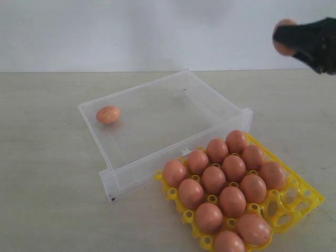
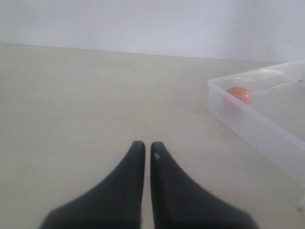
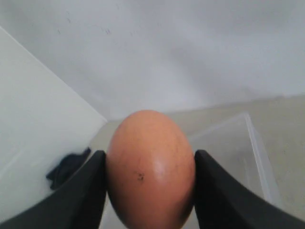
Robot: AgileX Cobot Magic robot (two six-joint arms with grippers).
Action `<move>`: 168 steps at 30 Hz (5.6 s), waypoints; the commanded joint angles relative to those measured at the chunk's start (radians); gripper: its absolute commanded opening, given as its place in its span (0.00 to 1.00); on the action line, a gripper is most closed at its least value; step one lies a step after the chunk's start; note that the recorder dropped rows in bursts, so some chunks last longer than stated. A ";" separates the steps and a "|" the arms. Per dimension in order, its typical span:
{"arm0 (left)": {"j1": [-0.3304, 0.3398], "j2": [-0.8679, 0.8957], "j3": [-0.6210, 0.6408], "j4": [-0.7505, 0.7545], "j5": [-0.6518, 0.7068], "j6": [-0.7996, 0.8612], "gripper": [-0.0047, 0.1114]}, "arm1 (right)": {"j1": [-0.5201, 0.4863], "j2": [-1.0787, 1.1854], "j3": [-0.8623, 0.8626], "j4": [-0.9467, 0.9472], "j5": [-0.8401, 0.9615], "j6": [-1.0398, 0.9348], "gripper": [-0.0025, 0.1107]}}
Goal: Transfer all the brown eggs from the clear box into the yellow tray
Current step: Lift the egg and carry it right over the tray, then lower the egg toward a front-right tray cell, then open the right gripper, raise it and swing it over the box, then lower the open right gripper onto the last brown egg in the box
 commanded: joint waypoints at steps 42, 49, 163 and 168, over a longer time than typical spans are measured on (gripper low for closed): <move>0.003 -0.003 0.003 -0.003 -0.005 -0.001 0.08 | 0.046 -0.361 0.539 -0.477 0.373 -0.421 0.02; 0.003 -0.003 0.003 -0.003 -0.005 -0.001 0.08 | 0.046 -0.225 0.539 -0.458 0.356 -0.489 0.02; 0.003 -0.003 0.003 -0.003 -0.005 -0.001 0.08 | 0.649 0.781 -1.068 2.564 2.066 -3.579 0.54; 0.003 -0.003 0.003 -0.003 -0.005 -0.001 0.08 | 0.699 0.784 -1.066 2.517 1.924 -3.519 0.50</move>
